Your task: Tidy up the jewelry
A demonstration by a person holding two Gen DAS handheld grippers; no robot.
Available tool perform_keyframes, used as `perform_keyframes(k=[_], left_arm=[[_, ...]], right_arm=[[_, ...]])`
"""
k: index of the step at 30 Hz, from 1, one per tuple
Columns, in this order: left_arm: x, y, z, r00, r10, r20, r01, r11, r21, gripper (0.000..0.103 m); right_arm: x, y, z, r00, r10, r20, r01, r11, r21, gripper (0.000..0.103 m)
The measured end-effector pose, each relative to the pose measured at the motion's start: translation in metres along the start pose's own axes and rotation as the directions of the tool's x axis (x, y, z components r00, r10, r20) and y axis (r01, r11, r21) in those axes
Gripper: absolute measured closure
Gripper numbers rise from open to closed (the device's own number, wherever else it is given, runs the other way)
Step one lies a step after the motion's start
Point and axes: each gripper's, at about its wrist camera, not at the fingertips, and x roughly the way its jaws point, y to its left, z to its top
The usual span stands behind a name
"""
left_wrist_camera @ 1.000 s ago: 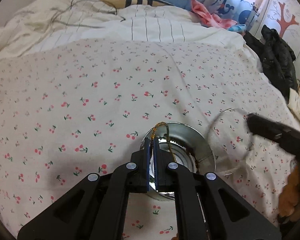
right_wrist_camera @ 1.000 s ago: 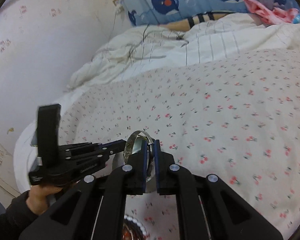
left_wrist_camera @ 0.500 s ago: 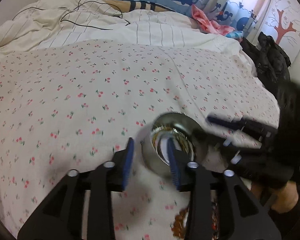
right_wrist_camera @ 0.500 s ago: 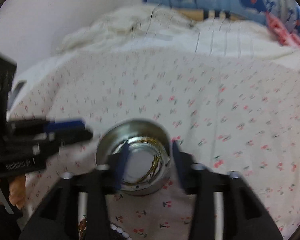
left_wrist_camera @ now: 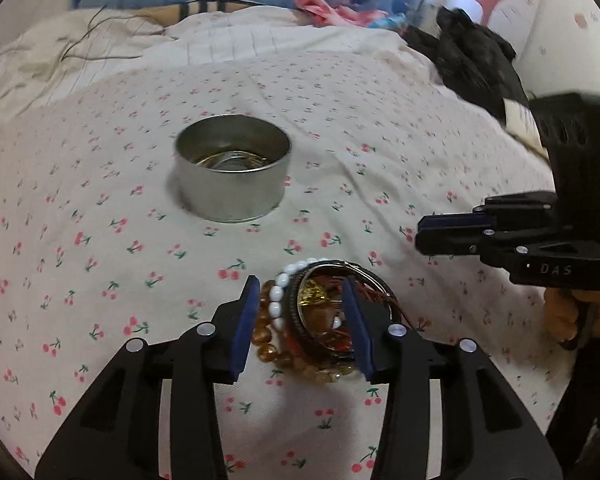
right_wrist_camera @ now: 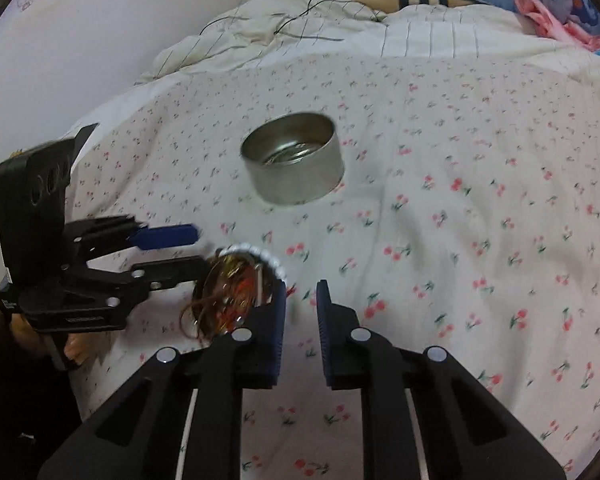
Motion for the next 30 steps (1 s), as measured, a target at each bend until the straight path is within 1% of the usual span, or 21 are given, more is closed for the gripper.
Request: perform_keyframes(k=[3, 5, 8, 10, 12, 13, 17, 19, 24, 27, 30], left_arm=[[0.0, 0.009, -0.002, 1.0, 0.014, -0.011, -0.014, 1.0, -0.021, 0.063], [-0.002, 0.023, 0.001, 1.0, 0.022, -0.004, -0.023, 0.997, -0.073, 0.063], [-0.012, 0.043, 0.004, 0.999, 0.031, 0.019, -0.028, 0.989, -0.146, 0.063], [-0.014, 0.053, 0.005, 0.999, 0.04, 0.024, -0.036, 0.984, -0.172, 0.063], [-0.015, 0.057, 0.007, 0.999, 0.037, 0.026, -0.032, 0.981, -0.192, 0.063], [-0.015, 0.058, 0.007, 0.999, 0.033, 0.026, -0.027, 0.98, -0.199, 0.063], [-0.016, 0.053, 0.007, 0.999, 0.022, 0.025, -0.017, 0.983, -0.184, 0.062], [-0.016, 0.049, 0.007, 1.0, 0.018, 0.024, -0.014, 0.985, -0.172, 0.061], [-0.018, 0.048, 0.007, 1.0, 0.01, 0.027, -0.005, 0.985, -0.173, 0.057], [-0.019, 0.049, 0.007, 1.0, 0.011, 0.027, -0.006, 0.984, -0.178, 0.056], [-0.017, 0.048, 0.007, 1.0, 0.008, 0.022, -0.004, 0.984, -0.18, 0.056]], right_arm=[[0.004, 0.01, 0.003, 0.998, 0.061, 0.024, -0.061, 0.998, -0.016, 0.087], [0.007, 0.021, 0.003, 0.999, 0.039, 0.022, -0.037, 0.997, -0.07, 0.088], [0.017, 0.033, 0.005, 1.0, 0.018, 0.006, -0.017, 0.992, -0.121, 0.093], [0.024, 0.037, 0.005, 1.0, 0.003, -0.009, -0.004, 0.99, -0.144, 0.094], [0.033, 0.038, 0.005, 0.999, 0.011, -0.036, -0.016, 0.99, -0.143, 0.094], [0.038, 0.039, 0.005, 0.999, -0.002, -0.042, -0.005, 0.989, -0.149, 0.094], [0.048, 0.038, 0.006, 0.998, -0.021, -0.065, 0.011, 0.989, -0.15, 0.094], [0.048, 0.035, 0.007, 0.998, -0.031, -0.063, 0.022, 0.99, -0.137, 0.094], [0.048, 0.029, 0.007, 0.998, -0.011, -0.068, 0.004, 0.994, -0.111, 0.094], [0.049, 0.034, 0.007, 0.997, -0.026, -0.068, 0.016, 0.989, -0.146, 0.094], [0.051, 0.048, 0.003, 0.994, -0.099, -0.049, 0.085, 0.968, -0.236, 0.095]])
